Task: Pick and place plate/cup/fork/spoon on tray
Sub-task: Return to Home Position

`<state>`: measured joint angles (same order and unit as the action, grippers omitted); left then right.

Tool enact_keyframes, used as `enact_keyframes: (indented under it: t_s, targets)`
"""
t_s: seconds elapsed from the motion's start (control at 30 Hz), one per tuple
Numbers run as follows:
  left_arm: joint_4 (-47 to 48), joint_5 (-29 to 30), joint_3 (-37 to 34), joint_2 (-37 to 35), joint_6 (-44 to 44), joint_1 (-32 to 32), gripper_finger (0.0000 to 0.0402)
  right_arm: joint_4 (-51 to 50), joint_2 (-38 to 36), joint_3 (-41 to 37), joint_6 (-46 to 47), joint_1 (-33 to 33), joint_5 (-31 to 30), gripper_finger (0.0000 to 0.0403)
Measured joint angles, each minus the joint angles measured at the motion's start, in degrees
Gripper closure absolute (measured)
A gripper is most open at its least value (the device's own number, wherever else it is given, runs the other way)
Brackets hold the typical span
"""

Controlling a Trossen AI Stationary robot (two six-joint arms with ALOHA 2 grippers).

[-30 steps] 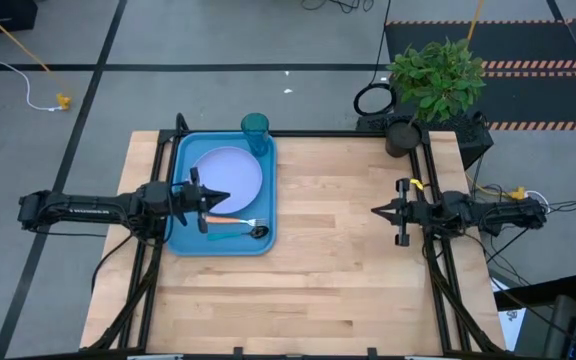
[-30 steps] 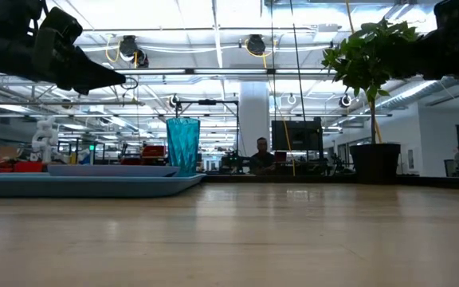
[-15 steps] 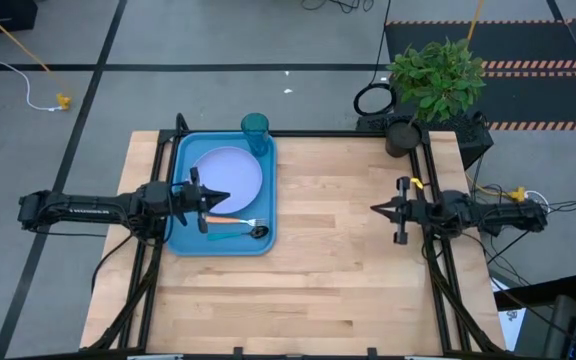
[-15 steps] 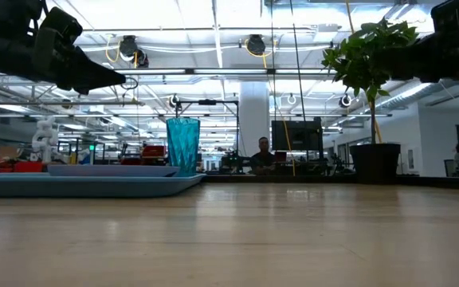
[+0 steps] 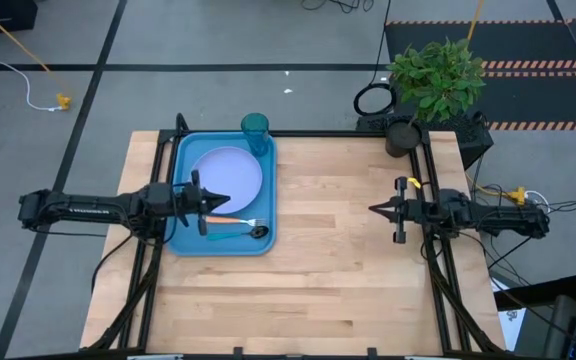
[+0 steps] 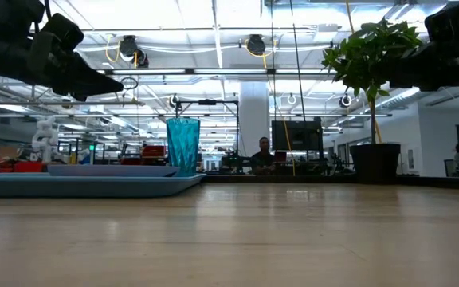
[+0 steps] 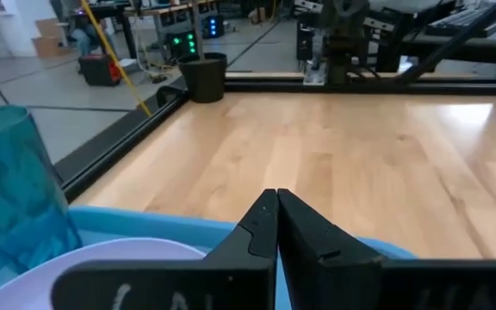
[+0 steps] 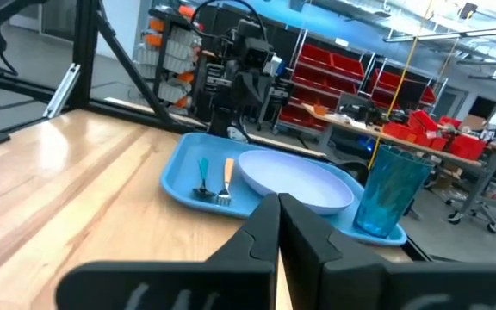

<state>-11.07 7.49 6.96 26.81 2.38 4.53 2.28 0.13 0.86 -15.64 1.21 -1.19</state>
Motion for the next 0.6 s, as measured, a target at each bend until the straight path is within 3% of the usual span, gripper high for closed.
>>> enact_keyframes:
  t_s: [0.6]
  targets:
    - [-0.5,0.4,0.0,-0.1,1.5,-0.4,0.0390,-0.8,0.0,0.0,1.4,0.0,-0.2,0.0403]
